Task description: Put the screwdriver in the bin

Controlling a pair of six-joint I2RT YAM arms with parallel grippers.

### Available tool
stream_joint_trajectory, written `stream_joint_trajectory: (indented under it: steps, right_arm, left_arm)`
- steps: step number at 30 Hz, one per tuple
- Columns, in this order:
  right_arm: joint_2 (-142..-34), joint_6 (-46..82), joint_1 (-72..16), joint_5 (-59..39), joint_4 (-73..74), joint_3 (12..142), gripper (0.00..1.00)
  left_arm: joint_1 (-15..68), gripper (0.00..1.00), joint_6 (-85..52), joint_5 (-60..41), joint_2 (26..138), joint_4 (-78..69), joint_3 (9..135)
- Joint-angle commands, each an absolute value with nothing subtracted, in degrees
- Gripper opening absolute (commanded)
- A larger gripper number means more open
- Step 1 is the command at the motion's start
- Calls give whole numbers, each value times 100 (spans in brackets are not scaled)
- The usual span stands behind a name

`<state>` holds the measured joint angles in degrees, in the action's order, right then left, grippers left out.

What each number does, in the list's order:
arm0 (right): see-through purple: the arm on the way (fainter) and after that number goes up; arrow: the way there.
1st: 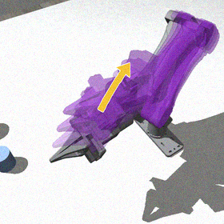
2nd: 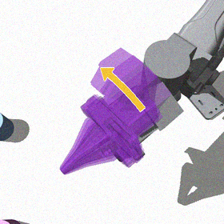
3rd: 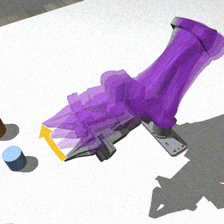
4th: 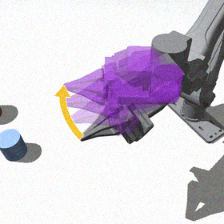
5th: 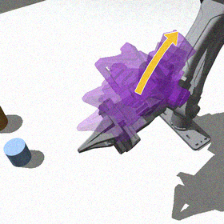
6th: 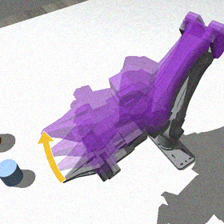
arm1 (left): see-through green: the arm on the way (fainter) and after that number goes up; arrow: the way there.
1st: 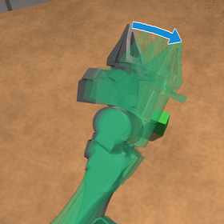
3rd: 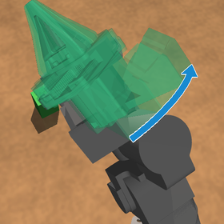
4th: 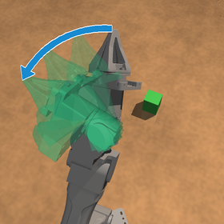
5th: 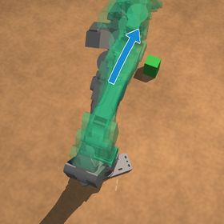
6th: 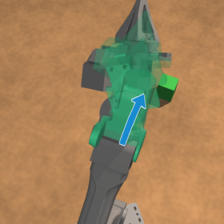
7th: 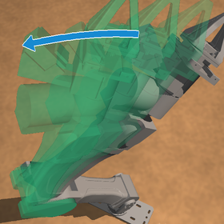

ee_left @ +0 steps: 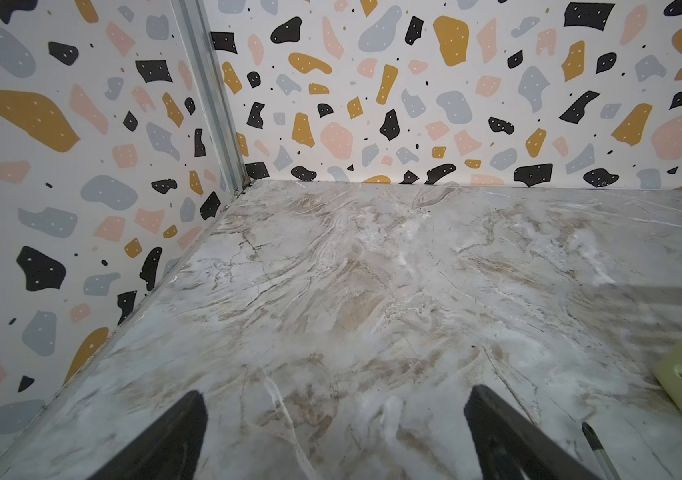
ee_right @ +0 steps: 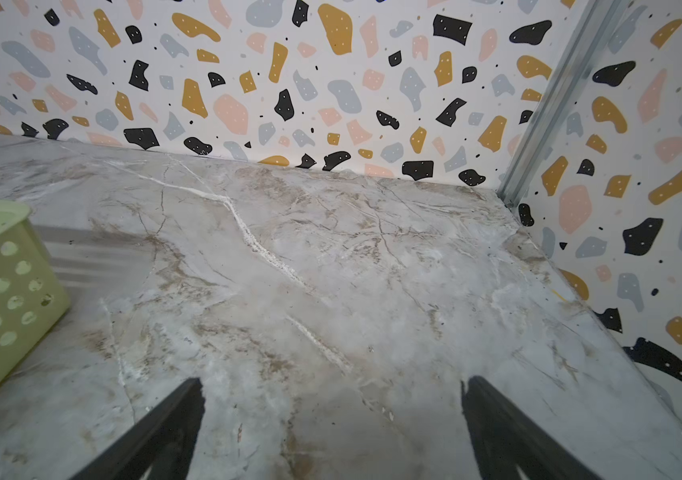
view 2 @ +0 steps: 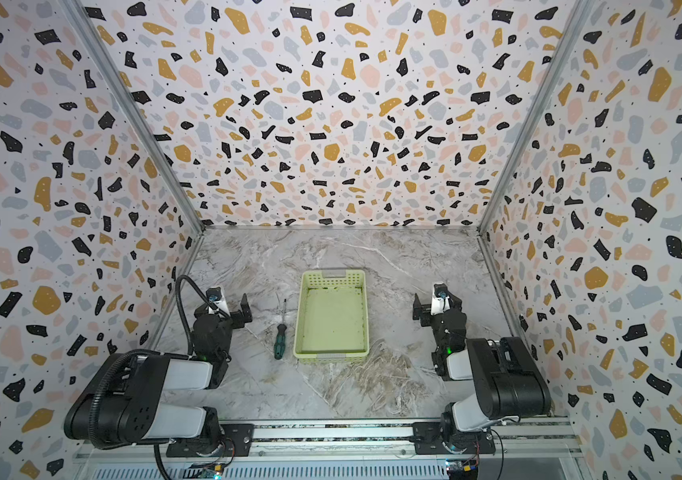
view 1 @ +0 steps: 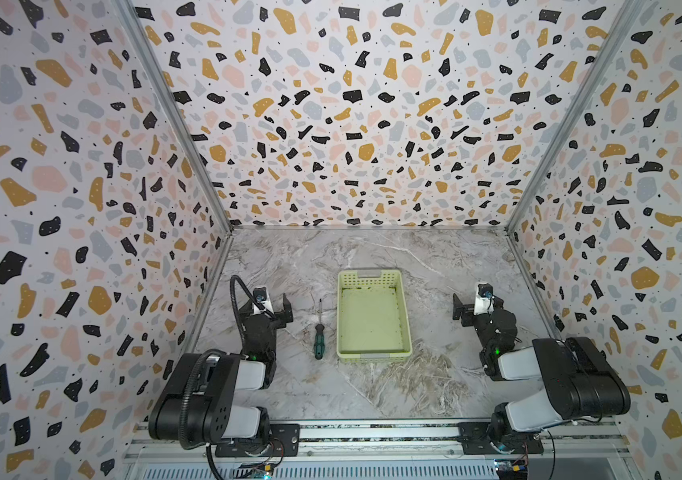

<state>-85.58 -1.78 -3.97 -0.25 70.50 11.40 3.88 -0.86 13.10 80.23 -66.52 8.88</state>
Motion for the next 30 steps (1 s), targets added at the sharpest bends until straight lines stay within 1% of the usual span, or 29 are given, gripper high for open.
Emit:
stream_joint_trajectory:
  steps: [1, 30]
  right_arm:
    - [-8543, -142, -379, -44, 6995, 1274, 99]
    - [-8543, -145, -378, -44, 6996, 1266, 99]
  left_arm:
    - [404, 100, -89, 1397, 8002, -6898, 932]
    - [402, 100, -115, 1468, 8016, -6846, 971]
